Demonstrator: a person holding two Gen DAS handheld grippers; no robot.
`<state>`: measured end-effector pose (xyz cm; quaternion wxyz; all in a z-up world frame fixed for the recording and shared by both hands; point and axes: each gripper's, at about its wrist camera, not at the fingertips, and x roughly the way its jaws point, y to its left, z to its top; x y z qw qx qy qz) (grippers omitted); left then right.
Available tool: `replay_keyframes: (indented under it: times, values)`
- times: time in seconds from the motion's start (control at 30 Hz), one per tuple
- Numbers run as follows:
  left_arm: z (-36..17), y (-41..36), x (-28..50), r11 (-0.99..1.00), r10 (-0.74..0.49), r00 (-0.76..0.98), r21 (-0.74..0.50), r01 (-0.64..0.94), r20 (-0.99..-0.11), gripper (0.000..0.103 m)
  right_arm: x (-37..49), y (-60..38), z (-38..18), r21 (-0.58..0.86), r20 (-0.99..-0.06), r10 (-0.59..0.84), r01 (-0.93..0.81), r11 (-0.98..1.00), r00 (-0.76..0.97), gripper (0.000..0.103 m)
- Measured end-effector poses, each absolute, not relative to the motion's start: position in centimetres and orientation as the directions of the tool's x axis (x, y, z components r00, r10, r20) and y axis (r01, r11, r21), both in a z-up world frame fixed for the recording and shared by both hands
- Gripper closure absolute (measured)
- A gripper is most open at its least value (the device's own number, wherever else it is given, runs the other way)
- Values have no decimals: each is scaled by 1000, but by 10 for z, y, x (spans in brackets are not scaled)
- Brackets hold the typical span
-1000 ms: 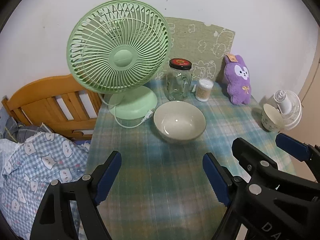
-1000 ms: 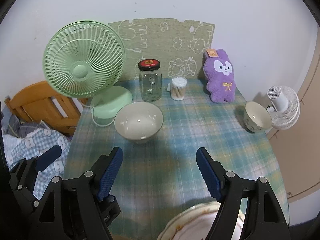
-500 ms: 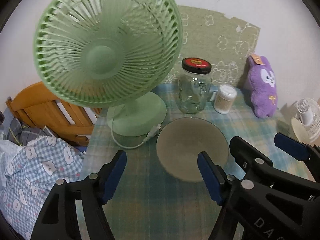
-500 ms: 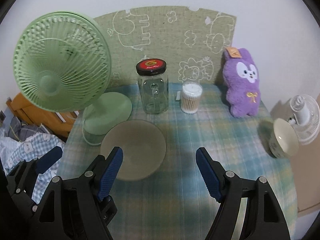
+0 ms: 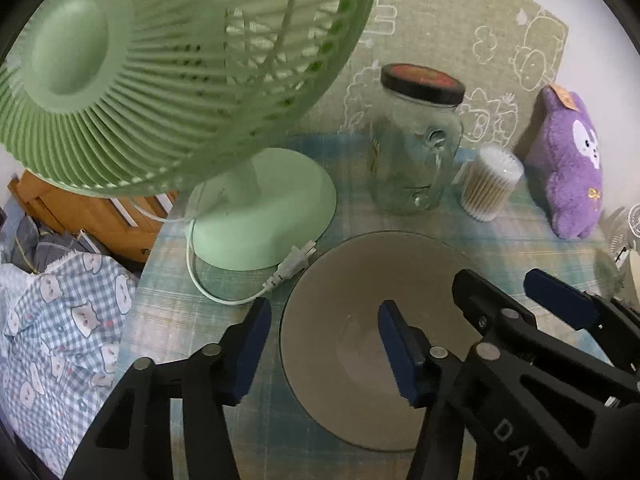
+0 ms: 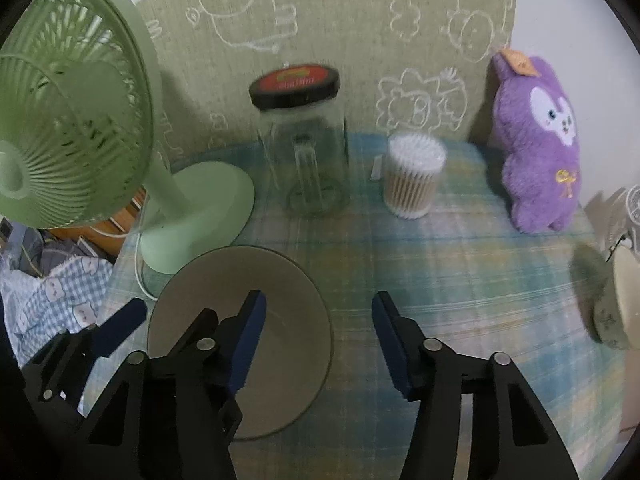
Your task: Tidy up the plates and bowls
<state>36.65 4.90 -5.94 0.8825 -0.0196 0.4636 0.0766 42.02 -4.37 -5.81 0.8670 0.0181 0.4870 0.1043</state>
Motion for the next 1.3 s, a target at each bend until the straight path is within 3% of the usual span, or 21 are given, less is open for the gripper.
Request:
replay_keyframes:
  times: [0.2, 0.43, 1.3]
  values:
    - [-78, 55, 376, 982, 136, 513, 46, -184, -848, 61, 427, -39, -75, 140, -861, 202, -165, 976, 466, 58]
    - [-87, 54, 379, 985, 128, 505, 51, -163, -854, 68, 432, -33, -86, 130, -867, 200, -181, 975, 457, 77]
    - [-88, 54, 377, 989, 116, 507, 52, -140, -854, 76, 421, -43, -81, 134, -859, 194, -158, 978, 474, 81]
